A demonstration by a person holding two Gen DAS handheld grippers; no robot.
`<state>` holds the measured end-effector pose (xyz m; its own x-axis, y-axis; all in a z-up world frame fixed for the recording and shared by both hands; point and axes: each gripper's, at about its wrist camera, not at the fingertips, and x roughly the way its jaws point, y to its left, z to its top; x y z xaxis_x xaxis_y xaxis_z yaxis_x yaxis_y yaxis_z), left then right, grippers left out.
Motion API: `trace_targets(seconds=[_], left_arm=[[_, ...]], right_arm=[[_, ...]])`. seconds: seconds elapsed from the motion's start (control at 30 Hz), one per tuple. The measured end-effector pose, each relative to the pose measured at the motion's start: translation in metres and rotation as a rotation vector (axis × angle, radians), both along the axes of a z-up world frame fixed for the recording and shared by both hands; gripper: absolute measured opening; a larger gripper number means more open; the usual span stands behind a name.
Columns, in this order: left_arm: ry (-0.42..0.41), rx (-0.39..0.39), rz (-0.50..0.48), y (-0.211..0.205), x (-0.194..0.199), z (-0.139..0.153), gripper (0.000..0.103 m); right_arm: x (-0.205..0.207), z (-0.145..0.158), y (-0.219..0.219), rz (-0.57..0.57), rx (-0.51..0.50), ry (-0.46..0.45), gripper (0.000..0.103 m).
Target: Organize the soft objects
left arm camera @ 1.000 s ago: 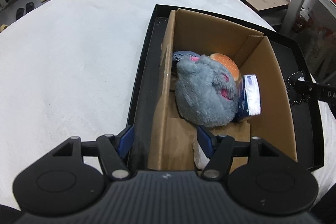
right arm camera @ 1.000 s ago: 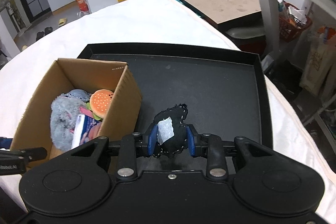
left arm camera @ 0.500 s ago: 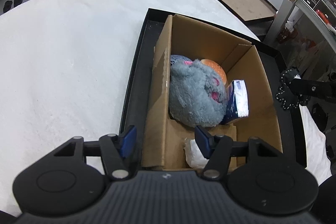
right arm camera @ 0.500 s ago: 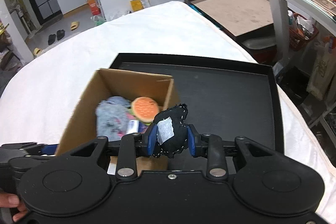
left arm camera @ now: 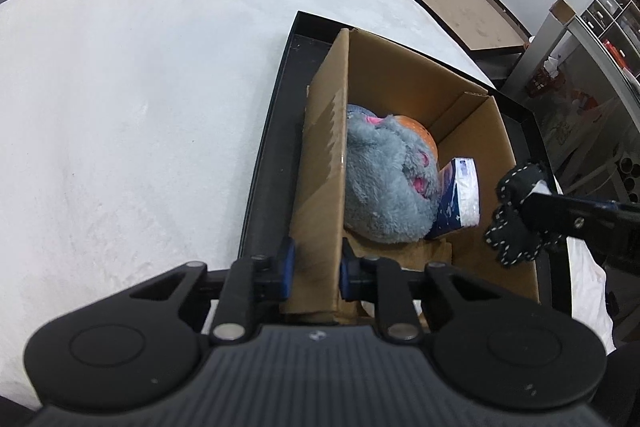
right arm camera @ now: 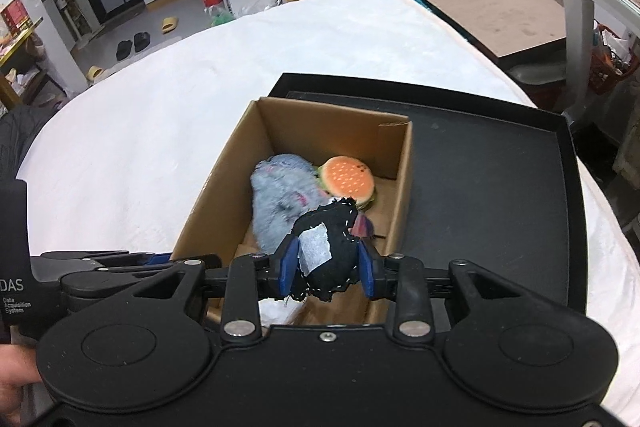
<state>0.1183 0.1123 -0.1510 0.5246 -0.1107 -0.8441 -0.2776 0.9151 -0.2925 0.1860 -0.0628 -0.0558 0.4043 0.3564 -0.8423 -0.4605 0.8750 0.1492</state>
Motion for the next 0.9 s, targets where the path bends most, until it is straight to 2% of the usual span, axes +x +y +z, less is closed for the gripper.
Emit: trace_targets(seconds=[0.1, 0.2, 0.27, 0.43, 0.63, 0.8, 0.9], left_arm=[[-0.004, -0.002, -0.002, 0.0, 0.0, 0.001, 0.02], [-0.002, -0.013, 0.003, 0.003, 0.0, 0.0, 0.021], [-0.002, -0.018, 0.004, 0.004, 0.0, -0.001, 0.021], [0.007, -0.009, -0.007, 0.002, 0.001, 0.0, 0.023], [0.016, 0.029, -0.021, -0.003, 0.0, 0.009, 0.026], [0.017, 0.05, -0.024, -0.008, -0.001, 0.022, 0.041], [0.008, 0.047, -0.04, -0.013, -0.004, 0.034, 0.051]], right_arm=[[-0.004, 0.001, 0.004, 0.006, -0.013, -0.006, 0.033], [-0.008, 0.002, 0.004, 0.007, -0.029, -0.018, 0.04], [-0.011, 0.002, 0.003, 0.004, -0.052, -0.023, 0.052], [-0.015, 0.008, -0.01, -0.036, -0.042, -0.052, 0.067], [-0.013, 0.012, -0.03, -0.104, 0.005, -0.039, 0.072], [-0.014, 0.016, -0.046, -0.145, 0.042, -0.035, 0.077], [-0.015, 0.019, -0.058, -0.177, 0.075, -0.039, 0.083]])
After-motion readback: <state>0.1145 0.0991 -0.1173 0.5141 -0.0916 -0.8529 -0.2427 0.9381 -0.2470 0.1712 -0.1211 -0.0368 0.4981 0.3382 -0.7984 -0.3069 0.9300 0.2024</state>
